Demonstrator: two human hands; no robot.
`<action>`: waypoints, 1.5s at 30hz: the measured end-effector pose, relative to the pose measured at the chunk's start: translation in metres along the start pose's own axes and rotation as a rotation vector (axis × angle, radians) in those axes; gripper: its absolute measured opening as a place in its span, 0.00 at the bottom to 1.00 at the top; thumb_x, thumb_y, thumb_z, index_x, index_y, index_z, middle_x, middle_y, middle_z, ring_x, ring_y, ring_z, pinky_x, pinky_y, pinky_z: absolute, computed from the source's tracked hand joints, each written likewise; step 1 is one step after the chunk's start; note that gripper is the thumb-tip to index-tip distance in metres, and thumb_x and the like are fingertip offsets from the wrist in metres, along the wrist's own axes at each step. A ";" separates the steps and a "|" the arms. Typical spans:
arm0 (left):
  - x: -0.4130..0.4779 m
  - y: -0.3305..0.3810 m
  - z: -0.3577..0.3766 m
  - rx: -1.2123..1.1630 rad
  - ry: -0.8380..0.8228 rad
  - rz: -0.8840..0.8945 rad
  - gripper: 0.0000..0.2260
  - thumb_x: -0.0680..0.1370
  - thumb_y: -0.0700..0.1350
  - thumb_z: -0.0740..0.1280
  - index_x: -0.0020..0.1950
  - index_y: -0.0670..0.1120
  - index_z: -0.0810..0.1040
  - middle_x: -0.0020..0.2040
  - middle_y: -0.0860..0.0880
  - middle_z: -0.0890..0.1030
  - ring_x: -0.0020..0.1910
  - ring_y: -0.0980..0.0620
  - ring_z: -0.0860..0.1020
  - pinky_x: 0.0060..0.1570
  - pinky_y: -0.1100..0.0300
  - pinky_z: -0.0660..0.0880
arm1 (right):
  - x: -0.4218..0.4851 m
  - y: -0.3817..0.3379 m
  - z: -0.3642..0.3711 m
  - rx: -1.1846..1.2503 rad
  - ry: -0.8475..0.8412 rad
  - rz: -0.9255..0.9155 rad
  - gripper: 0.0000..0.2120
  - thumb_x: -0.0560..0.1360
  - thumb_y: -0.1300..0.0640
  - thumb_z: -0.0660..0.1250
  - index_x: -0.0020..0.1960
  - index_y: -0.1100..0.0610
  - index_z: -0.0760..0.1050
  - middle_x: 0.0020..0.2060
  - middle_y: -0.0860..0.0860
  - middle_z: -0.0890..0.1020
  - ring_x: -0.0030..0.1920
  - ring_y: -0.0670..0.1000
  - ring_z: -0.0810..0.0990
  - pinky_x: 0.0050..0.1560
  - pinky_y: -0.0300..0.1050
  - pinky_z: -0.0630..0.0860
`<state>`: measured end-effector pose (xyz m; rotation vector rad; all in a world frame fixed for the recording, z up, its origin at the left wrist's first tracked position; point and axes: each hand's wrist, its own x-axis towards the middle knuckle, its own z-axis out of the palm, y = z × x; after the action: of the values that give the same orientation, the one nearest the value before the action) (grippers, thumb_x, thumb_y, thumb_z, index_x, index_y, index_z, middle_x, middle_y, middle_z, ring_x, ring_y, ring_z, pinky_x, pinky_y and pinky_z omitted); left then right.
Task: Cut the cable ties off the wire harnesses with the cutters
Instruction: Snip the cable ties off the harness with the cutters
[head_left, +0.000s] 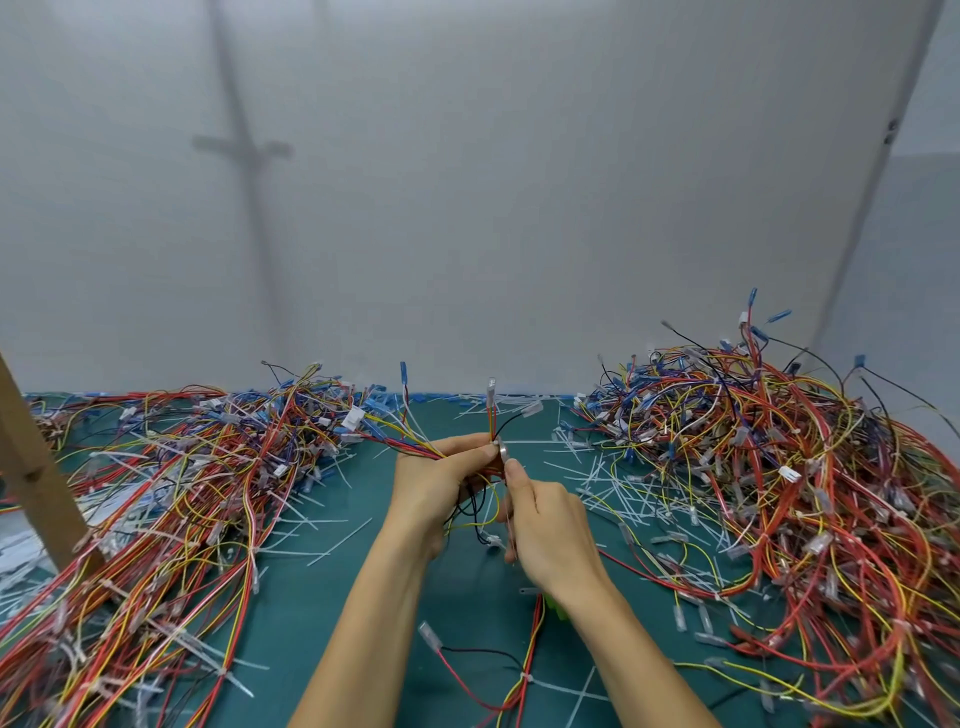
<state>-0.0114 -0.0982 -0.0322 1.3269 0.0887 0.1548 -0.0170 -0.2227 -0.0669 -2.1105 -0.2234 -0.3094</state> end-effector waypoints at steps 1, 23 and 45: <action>0.000 -0.001 0.000 0.005 -0.001 -0.004 0.05 0.73 0.34 0.72 0.47 0.40 0.84 0.39 0.45 0.86 0.36 0.53 0.84 0.35 0.65 0.78 | 0.000 0.000 0.000 0.007 -0.002 0.000 0.32 0.82 0.40 0.47 0.32 0.58 0.75 0.25 0.54 0.79 0.33 0.56 0.81 0.44 0.53 0.77; 0.005 0.009 -0.008 -0.225 -0.055 -0.047 0.11 0.78 0.41 0.66 0.57 0.37 0.78 0.50 0.40 0.85 0.50 0.45 0.84 0.46 0.56 0.80 | 0.003 0.000 -0.006 0.212 0.082 0.128 0.16 0.74 0.40 0.68 0.40 0.53 0.79 0.28 0.49 0.82 0.27 0.47 0.80 0.37 0.49 0.79; 0.007 -0.002 -0.015 -0.173 -0.416 -0.076 0.19 0.73 0.27 0.54 0.62 0.35 0.72 0.59 0.35 0.80 0.55 0.37 0.81 0.59 0.47 0.78 | 0.006 -0.008 -0.017 0.818 0.095 0.366 0.07 0.73 0.70 0.66 0.43 0.60 0.80 0.29 0.54 0.81 0.24 0.47 0.73 0.28 0.41 0.69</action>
<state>-0.0069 -0.0830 -0.0377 1.1573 -0.2222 -0.1760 -0.0161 -0.2324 -0.0499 -1.2864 0.0910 -0.0708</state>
